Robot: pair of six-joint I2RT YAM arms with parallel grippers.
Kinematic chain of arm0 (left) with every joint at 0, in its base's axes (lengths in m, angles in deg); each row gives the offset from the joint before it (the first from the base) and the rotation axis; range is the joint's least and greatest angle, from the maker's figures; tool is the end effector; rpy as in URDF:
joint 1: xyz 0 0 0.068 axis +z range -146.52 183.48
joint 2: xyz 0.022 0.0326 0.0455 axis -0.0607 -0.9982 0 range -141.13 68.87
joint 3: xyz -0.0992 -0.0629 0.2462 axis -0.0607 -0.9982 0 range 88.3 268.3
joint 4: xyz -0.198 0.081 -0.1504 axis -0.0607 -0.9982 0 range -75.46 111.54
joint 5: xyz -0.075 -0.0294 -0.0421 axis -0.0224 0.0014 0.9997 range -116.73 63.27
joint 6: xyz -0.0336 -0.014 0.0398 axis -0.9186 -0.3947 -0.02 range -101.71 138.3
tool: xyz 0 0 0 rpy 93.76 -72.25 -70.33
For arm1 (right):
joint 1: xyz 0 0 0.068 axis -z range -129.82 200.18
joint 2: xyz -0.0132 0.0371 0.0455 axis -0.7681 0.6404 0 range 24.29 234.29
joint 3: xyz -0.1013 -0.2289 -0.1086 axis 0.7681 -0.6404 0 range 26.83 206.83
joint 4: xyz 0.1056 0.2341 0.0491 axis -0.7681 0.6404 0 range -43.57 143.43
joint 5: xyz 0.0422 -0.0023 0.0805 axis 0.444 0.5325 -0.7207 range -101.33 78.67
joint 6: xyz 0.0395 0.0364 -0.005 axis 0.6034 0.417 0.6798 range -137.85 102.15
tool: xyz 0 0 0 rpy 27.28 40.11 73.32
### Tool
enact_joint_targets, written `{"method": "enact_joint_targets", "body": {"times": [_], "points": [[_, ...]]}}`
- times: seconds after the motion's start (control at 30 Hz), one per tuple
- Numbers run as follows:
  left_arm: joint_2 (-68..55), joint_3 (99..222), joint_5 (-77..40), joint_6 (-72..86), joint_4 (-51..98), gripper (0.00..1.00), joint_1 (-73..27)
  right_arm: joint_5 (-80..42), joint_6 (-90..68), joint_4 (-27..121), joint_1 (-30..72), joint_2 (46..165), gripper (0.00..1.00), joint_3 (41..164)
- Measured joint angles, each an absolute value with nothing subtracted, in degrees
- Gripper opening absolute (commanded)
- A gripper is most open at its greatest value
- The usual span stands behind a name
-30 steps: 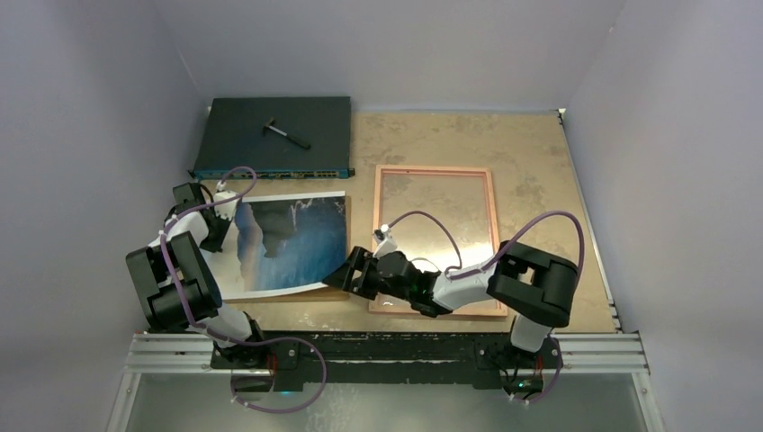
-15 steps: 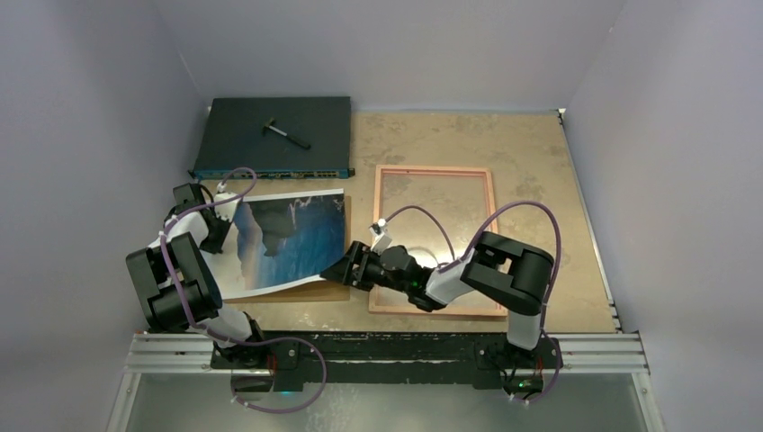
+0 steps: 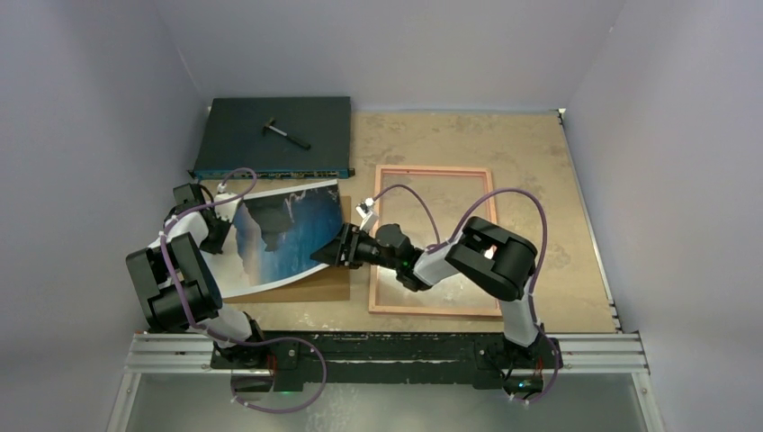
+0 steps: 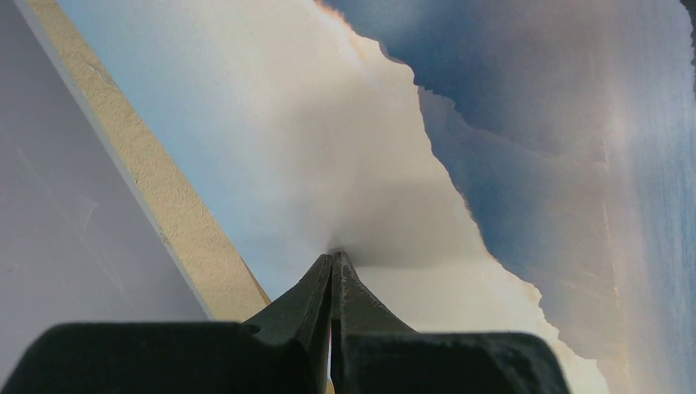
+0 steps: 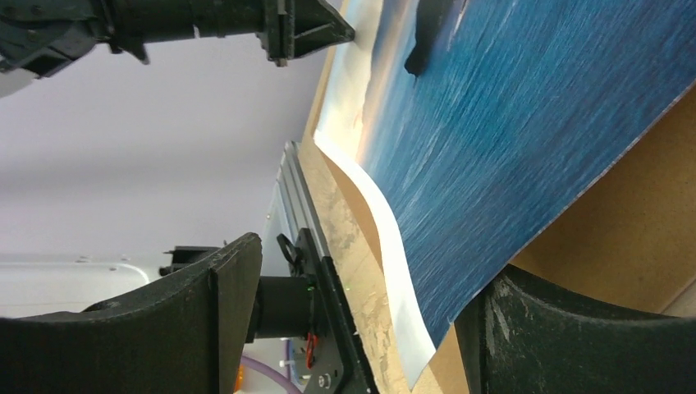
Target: Put the photo into the frame
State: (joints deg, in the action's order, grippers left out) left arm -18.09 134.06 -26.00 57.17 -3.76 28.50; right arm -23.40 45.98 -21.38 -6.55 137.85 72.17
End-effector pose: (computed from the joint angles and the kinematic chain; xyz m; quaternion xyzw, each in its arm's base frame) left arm 0.2480 0.1152 0.1603 0.1194 0.9717 0.1025 0.1760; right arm 0.2028 0.3227 0.1495 -0.0303 0.7090 0.6455 0.2826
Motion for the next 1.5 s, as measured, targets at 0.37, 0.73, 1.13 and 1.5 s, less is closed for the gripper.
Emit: {"method": "enact_joint_targets", "body": {"times": [0.37,0.73,1.13,1.5], "points": [[-18.02,134.56,-25.71,57.58,-5.11,0.0,28.5,-21.81,44.63,-8.92,-6.42,136.6,0.41,75.06],[-7.07,146.34,-12.62,60.99,-20.76,0.06,28.5,-17.94,43.93,-2.19,-6.38,131.68,0.03,75.65],[-5.19,151.33,-5.8,59.33,-28.52,0.05,28.45,-11.99,33.13,15.45,-6.4,117.17,0.0,78.77],[-5.76,157.01,-5.63,54.92,-30.05,0.05,28.45,4.4,-2.49,49.13,-6.49,97.02,0.0,111.08]]}}
